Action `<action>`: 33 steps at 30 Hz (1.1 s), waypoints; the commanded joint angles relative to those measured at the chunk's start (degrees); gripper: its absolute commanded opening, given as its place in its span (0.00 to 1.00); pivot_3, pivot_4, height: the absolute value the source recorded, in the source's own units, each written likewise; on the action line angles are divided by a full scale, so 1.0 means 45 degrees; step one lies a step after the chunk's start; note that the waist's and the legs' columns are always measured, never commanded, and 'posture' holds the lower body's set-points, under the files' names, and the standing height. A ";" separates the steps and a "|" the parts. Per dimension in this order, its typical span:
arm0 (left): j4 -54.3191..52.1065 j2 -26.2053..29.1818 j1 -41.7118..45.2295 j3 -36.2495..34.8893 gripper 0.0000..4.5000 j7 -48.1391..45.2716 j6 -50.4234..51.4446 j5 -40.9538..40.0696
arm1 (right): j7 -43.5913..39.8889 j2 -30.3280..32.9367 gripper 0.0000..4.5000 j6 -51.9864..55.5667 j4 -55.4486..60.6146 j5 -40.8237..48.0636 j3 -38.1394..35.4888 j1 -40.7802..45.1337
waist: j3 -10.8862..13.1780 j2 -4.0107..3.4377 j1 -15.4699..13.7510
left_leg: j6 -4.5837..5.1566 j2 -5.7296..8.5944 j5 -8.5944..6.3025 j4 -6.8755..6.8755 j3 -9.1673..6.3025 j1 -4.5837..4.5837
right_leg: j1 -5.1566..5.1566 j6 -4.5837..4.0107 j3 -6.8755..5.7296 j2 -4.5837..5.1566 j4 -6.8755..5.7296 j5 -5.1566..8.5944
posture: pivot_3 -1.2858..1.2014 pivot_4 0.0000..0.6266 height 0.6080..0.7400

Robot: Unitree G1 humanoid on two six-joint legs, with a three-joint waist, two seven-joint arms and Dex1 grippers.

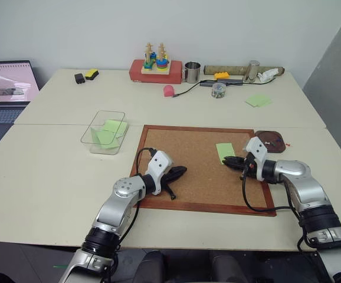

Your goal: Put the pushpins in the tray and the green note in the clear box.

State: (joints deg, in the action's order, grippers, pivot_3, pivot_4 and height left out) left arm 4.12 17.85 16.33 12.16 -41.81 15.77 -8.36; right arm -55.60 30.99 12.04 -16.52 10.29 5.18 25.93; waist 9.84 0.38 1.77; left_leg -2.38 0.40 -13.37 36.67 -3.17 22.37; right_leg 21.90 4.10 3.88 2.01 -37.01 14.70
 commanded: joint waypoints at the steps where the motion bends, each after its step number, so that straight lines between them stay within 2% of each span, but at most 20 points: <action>1: 0.0656 -0.0024 -0.0531 0.0555 0.00 -0.0009 0.0477 0.0348 | -0.0221 0.0097 0.00 0.0042 0.0807 0.0358 -0.0264 0.0008 | 0.0000 0.0000 0.0000 | 0.0000 0.0000 0.0000 0.0000 0.0000 0.0000 | 0.0000 0.0000 -0.0001 0.0000 0.0000 0.0000 | 0.52 0.24 1.00; 13: 0.1003 -0.0383 -0.0403 0.0354 0.00 0.0304 0.0503 0.0236 | -0.0681 0.1009 0.00 0.0705 0.3532 0.0969 -0.0639 -0.0031 | -0.0001 0.0001 -0.0027 | 0.0000 0.0002 0.0000 -0.0001 -0.0003 0.0007 | 0.0005 0.0001 -0.0002 0.0003 0.0003 0.0001 | 0.52 0.24 1.00; 18: 0.0169 -0.0743 -0.0027 -0.0573 0.00 0.0323 0.1064 -0.0834 | -0.0595 0.1217 0.00 0.0521 0.4105 0.0945 -0.0534 0.0253 | -0.0003 -0.0002 -0.0053 | 0.0000 0.0004 0.0001 0.0004 -0.0005 0.0004 | 0.0001 0.0003 -0.0005 0.0007 -0.0001 -0.0001 | 0.52 0.24 1.00; 21: -0.1022 -0.0948 0.0250 -0.1730 0.10 0.0313 0.2122 -0.2328 | -0.0653 0.1319 0.00 0.0237 0.4303 0.0744 -0.0383 0.0340 | 0.0008 0.0015 -0.0040 | 0.0000 0.0001 0.0001 0.0008 -0.0010 0.0012 | 0.0005 0.0004 -0.0012 0.0007 -0.0003 -0.0001 | 0.52 0.24 1.00; 25: -0.2681 -0.0973 0.0640 -0.3510 0.25 0.0225 0.4924 -0.5639 | -0.0607 0.1273 0.00 -0.0275 0.4482 0.0460 -0.0177 0.0568 | 0.0066 0.0104 0.0005 | -0.0001 -0.0006 0.0001 0.0012 -0.0021 0.0115 | 0.0102 0.0006 -0.0023 -0.0001 -0.0011 -0.0004 | 0.52 0.24 1.00; 30: -0.3453 -0.1750 0.0798 -0.5277 0.51 0.1175 0.7818 -0.9839 | -0.0410 0.0908 0.00 -0.0830 0.4773 0.0560 -0.0268 0.0776 | 0.0105 0.0142 0.0009 | -0.0004 -0.0027 -0.0001 0.0006 -0.0060 0.0121 | 0.0100 -0.0054 -0.0048 0.0007 -0.0008 -0.0034 | 0.52 0.24 1.00; 33: -0.3411 -0.2163 0.0940 -0.5557 0.67 0.1939 0.8404 -1.0795 | -0.0353 0.0860 0.00 -0.1077 0.4898 0.0514 -0.0244 0.0792 | 0.0125 0.0177 0.0008 | -0.0004 -0.0013 -0.0001 0.0008 -0.0071 0.0121 | 0.0091 -0.0052 -0.0060 0.0012 -0.0004 -0.0033 | 0.52 0.24 1.00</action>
State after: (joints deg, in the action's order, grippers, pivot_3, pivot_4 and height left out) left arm -9.52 9.43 19.46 -11.30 -35.90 51.41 -52.09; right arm -57.49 34.83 9.06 2.80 12.38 4.86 28.55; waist 10.41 1.17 1.80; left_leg -2.40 0.35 -13.37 36.70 -3.50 22.91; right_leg 22.31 3.87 3.60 2.06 -37.03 14.55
